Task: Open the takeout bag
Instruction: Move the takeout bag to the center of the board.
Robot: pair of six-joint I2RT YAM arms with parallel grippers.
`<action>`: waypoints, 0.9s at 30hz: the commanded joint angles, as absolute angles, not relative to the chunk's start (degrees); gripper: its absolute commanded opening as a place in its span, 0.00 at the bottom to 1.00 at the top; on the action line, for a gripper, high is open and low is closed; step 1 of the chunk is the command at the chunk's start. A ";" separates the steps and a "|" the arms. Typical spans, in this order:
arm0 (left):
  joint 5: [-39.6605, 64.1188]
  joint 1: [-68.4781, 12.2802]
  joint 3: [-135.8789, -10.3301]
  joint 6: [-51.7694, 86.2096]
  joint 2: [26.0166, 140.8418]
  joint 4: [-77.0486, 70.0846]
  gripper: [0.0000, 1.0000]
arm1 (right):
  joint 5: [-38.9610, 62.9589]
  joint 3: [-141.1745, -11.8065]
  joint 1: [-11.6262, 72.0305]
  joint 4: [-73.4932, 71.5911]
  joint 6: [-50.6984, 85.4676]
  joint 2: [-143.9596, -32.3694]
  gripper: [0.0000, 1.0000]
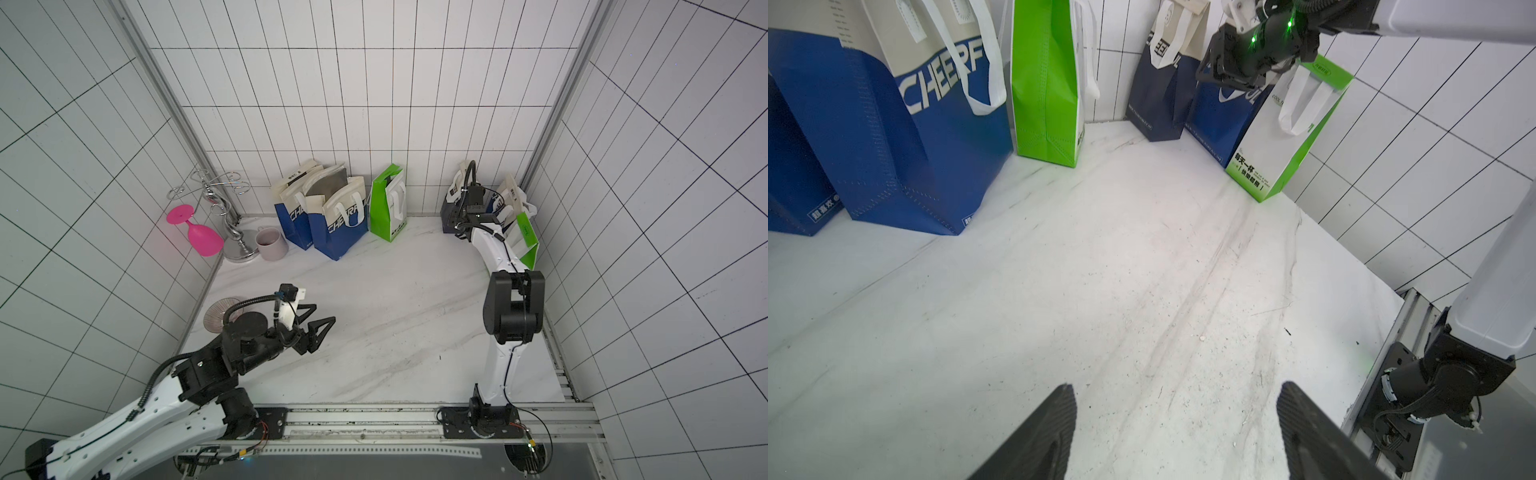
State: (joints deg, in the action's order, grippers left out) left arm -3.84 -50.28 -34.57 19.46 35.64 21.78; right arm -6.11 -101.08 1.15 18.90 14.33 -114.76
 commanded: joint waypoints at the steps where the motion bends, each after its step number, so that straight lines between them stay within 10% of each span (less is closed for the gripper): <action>1: -2.29 -50.69 -34.09 20.03 35.48 22.76 0.79 | -2.90 -112.67 0.00 17.14 14.42 -118.21 0.50; 20: -2.73 -50.80 -33.20 19.80 33.57 21.62 0.76 | 0.86 -131.34 -1.58 16.08 19.54 -133.02 0.47; 27: -3.21 -50.84 -33.16 19.71 33.23 21.74 0.75 | 3.42 -135.07 -1.93 15.47 19.61 -135.81 0.12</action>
